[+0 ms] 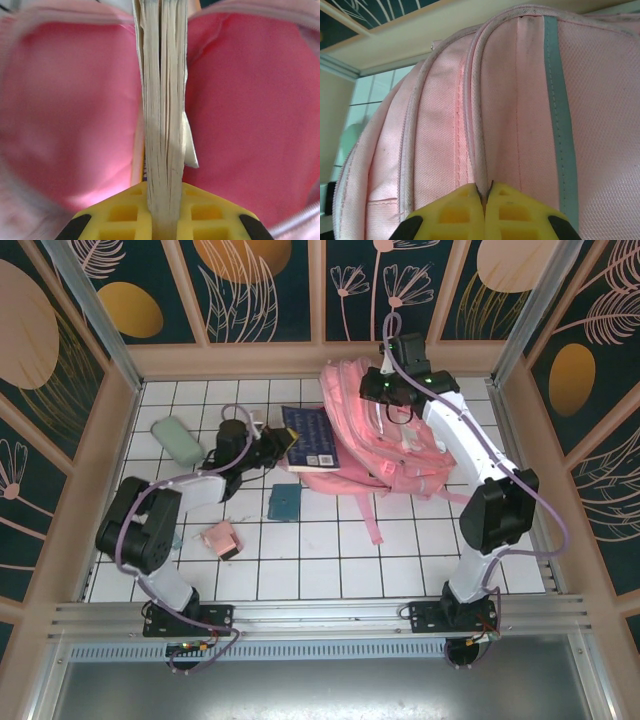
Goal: Pack the student bag
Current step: Place the book in the student bag.
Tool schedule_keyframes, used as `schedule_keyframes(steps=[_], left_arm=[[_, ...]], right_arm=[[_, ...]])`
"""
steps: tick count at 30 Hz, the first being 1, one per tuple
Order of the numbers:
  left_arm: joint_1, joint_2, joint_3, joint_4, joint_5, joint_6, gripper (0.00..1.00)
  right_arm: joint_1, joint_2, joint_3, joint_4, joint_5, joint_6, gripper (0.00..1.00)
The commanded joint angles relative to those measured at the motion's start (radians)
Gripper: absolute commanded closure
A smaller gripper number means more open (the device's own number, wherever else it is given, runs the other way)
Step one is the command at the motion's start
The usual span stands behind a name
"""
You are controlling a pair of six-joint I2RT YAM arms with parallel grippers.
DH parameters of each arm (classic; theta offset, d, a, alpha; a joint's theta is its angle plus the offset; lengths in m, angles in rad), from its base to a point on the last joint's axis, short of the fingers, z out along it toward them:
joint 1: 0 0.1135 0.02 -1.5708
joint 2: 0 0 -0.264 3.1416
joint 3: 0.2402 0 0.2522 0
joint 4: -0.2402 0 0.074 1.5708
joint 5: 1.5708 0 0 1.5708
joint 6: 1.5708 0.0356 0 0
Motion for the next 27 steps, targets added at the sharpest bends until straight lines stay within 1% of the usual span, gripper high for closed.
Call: schedule_keyframes(steps=[1, 5, 12, 19, 23, 24, 25, 27], left_arm=[[-0.077, 0.081, 0.12, 0.118, -0.03, -0.024, 1.0], [-0.159, 0.202, 0.254, 0.108, -0.063, -0.036, 1.0], [-0.267, 0.389, 0.455, 0.048, -0.124, -0.04, 1.0], [-0.367, 0.53, 0.64, -0.064, -0.196, -0.025, 1.0], [-0.408, 0.583, 0.703, -0.113, -0.245, -0.024, 1.0], [-0.413, 0.588, 0.713, -0.128, -0.256, -0.02, 0.99], [-0.42, 0.59, 0.724, -0.147, -0.265, -0.013, 0.9], [-0.427, 0.584, 0.739, -0.173, -0.268, 0.011, 0.7]], right_arm=[[-0.037, -0.087, -0.015, 0.154, -0.16, 0.06, 1.0], [-0.065, -0.112, -0.04, 0.178, -0.191, 0.09, 1.0], [-0.087, -0.127, -0.054, 0.199, -0.229, 0.121, 1.0], [-0.098, -0.129, -0.051, 0.205, -0.245, 0.134, 1.0], [-0.102, -0.133, -0.056, 0.205, -0.246, 0.136, 1.0], [-0.101, -0.134, -0.057, 0.204, -0.245, 0.135, 1.0], [-0.103, -0.135, -0.062, 0.204, -0.245, 0.134, 1.0], [-0.106, -0.14, -0.07, 0.204, -0.244, 0.133, 1.0]])
